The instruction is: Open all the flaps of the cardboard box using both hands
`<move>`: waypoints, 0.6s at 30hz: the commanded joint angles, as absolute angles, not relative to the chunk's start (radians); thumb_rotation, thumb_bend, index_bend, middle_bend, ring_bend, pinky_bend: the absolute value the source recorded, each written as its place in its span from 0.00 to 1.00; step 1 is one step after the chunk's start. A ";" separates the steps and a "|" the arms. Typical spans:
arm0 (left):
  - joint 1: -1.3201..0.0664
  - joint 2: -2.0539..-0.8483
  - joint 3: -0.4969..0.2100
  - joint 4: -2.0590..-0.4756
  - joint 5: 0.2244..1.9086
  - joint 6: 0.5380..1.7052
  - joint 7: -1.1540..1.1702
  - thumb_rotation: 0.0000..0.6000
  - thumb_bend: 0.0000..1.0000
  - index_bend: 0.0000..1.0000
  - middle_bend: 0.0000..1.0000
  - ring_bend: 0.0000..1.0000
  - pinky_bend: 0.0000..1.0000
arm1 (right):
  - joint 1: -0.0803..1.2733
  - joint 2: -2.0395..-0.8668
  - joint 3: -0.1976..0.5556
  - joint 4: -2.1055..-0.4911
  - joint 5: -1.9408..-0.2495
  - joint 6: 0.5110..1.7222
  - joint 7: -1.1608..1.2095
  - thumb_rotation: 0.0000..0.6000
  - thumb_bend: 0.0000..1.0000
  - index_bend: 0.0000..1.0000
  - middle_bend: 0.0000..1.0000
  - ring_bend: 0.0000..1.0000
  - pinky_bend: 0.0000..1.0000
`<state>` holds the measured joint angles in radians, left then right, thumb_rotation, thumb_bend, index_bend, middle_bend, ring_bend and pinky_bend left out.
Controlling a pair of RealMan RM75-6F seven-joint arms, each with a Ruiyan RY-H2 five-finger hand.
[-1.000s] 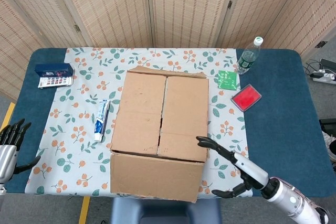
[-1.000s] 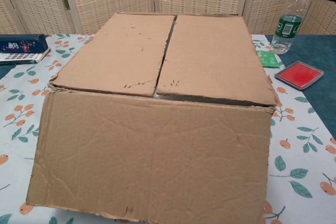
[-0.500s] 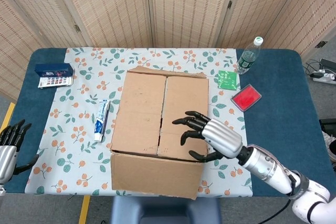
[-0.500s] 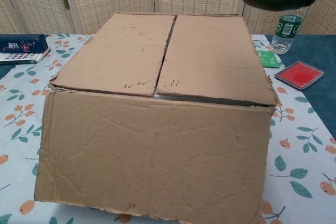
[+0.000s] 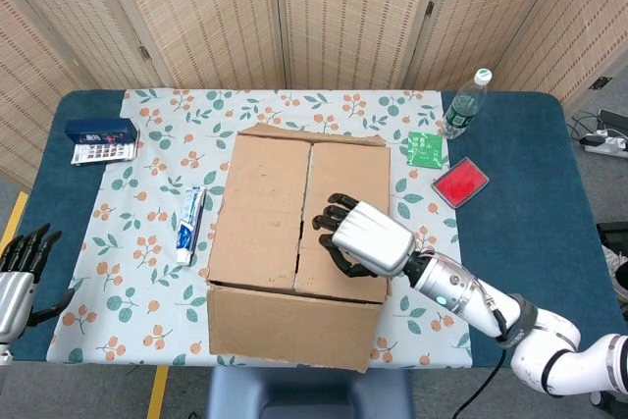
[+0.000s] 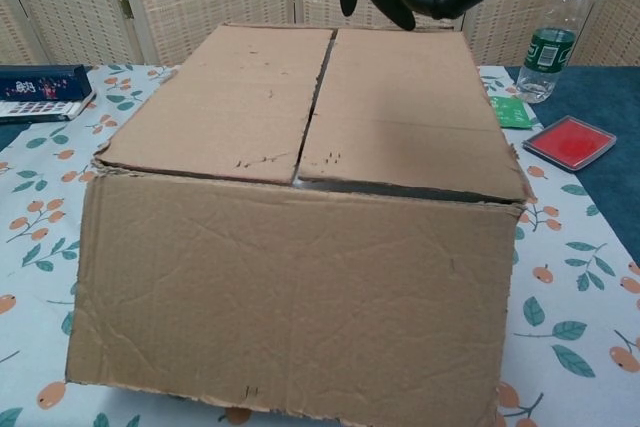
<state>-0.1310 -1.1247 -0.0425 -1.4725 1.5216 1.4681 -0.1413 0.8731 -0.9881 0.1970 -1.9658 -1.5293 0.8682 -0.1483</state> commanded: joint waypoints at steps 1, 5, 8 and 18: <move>-0.131 -1.125 -0.042 -1.472 1.522 1.467 -0.142 1.00 0.36 0.00 0.00 0.00 0.00 | 0.900 -1.001 0.218 -1.966 -1.487 0.838 -0.202 0.57 0.80 0.63 0.34 0.30 0.20; -0.133 -1.127 -0.040 -1.471 1.526 1.465 -0.139 1.00 0.36 0.00 0.00 0.00 0.00 | 0.915 -1.030 0.220 -1.947 -1.453 0.821 -0.221 0.55 0.80 0.62 0.32 0.31 0.20; -0.132 -1.126 -0.039 -1.471 1.529 1.469 -0.141 1.00 0.36 0.00 0.00 0.00 0.00 | 0.917 -1.058 0.208 -1.919 -1.467 0.824 -0.233 0.55 0.80 0.57 0.28 0.29 0.20; -0.133 -1.124 -0.038 -1.468 1.529 1.467 -0.153 1.00 0.36 0.00 0.00 0.00 0.00 | 0.951 -1.125 0.190 -1.854 -1.464 0.788 -0.265 0.52 0.80 0.37 0.19 0.21 0.15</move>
